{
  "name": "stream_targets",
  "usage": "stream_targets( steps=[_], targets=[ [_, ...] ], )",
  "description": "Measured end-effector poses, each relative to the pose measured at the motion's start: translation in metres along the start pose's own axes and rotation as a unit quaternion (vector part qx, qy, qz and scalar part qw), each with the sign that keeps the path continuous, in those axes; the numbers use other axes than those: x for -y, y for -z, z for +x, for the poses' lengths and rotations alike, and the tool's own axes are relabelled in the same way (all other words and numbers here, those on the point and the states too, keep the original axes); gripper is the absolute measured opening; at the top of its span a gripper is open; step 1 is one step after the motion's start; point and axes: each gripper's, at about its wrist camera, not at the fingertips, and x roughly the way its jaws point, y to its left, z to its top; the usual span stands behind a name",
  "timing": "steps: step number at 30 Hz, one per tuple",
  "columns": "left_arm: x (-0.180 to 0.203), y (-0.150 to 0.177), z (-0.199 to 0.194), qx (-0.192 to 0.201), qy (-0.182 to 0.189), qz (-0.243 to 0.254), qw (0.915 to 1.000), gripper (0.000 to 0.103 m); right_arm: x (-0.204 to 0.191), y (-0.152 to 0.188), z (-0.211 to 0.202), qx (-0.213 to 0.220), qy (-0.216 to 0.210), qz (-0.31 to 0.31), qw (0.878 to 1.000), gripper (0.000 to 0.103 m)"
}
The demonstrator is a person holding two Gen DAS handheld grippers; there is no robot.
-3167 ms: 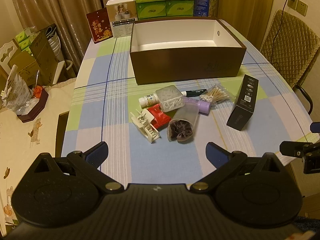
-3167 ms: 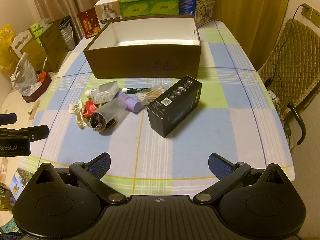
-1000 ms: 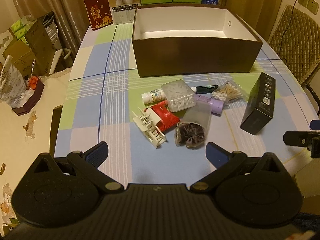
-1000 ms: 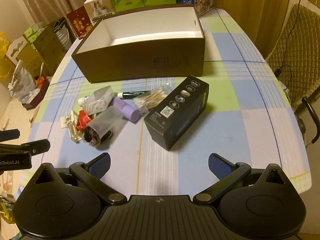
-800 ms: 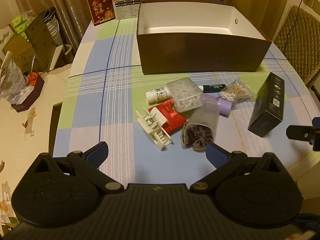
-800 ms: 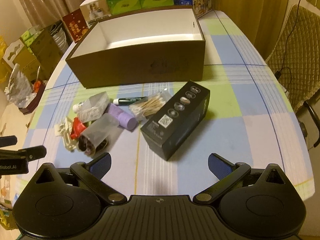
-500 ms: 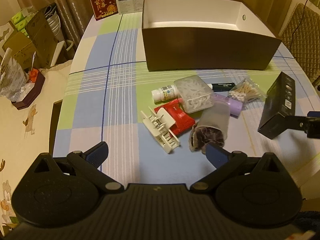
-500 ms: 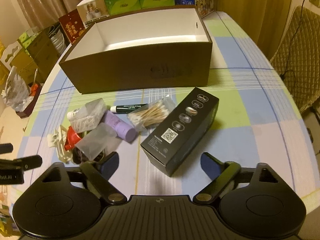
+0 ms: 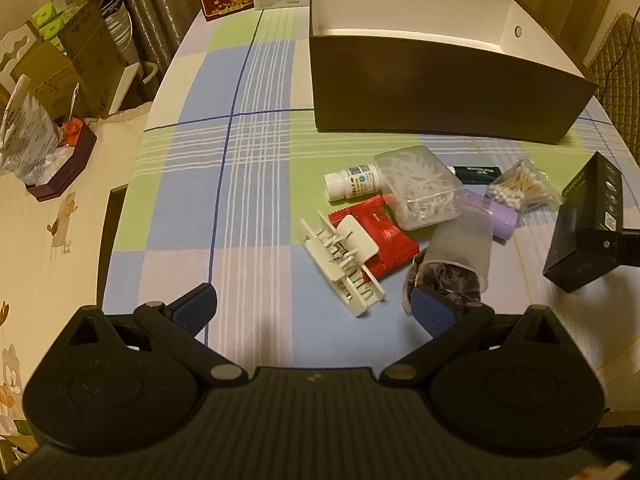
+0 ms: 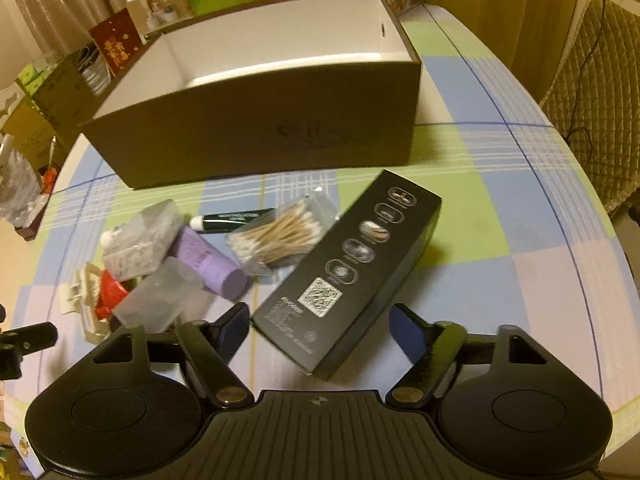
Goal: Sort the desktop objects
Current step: 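Grasp the black product box with the right tool while the left tool grasps the white clip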
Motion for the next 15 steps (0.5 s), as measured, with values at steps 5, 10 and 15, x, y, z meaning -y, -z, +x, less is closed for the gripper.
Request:
stream_targets(
  steps=[5, 10, 15],
  targets=[
    [0.000, -0.003, 0.010, -0.002, 0.001, -0.006, 1.0000, 0.102, 0.012, -0.004, 0.000, -0.009, 0.004, -0.015, 1.000, 0.057],
    [0.001, -0.008, 0.020, 0.001, 0.000, -0.017, 0.9999, 0.098, 0.037, -0.010, 0.001, -0.011, 0.034, -0.013, 0.999, 0.049],
    [0.001, -0.012, 0.035, 0.010, 0.001, -0.033, 0.9994, 0.090, 0.069, -0.018, 0.000, -0.009, 0.055, 0.005, 0.998, 0.049]
  ],
)
